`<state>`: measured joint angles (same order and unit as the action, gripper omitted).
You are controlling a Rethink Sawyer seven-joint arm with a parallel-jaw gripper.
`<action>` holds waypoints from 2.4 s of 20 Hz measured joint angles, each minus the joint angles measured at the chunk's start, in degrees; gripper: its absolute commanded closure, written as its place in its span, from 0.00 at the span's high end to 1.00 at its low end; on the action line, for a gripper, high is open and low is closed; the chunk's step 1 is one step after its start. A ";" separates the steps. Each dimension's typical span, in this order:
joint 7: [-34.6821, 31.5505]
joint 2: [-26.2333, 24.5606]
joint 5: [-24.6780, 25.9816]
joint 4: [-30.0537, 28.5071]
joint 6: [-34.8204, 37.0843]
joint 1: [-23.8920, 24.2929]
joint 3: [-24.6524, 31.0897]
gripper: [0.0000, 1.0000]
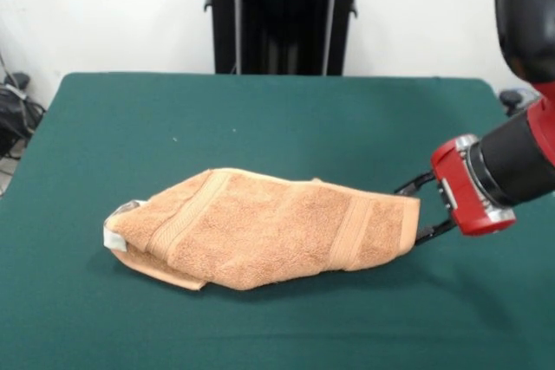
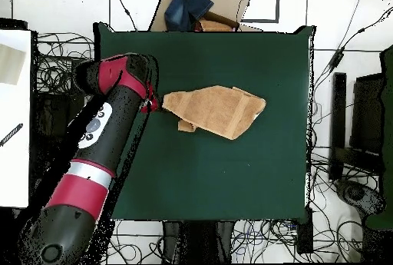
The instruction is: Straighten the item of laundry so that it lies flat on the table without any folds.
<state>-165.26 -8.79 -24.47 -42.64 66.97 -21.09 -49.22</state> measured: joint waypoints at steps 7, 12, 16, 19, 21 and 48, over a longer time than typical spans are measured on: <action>0.01 1.33 0.00 -1.47 0.00 0.00 0.01 1.00; 0.01 1.85 0.00 -2.50 0.00 0.01 0.01 1.00; 0.01 1.84 -0.01 -2.59 0.00 0.00 0.01 1.00; 0.01 1.83 -0.01 -2.61 0.00 0.01 0.01 1.00; 0.01 1.83 -0.01 -2.61 0.00 0.01 0.01 1.00; 0.01 1.87 -0.01 -2.62 0.00 0.06 0.15 1.00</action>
<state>-165.25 -6.92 -24.48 -45.26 66.97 -21.02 -49.07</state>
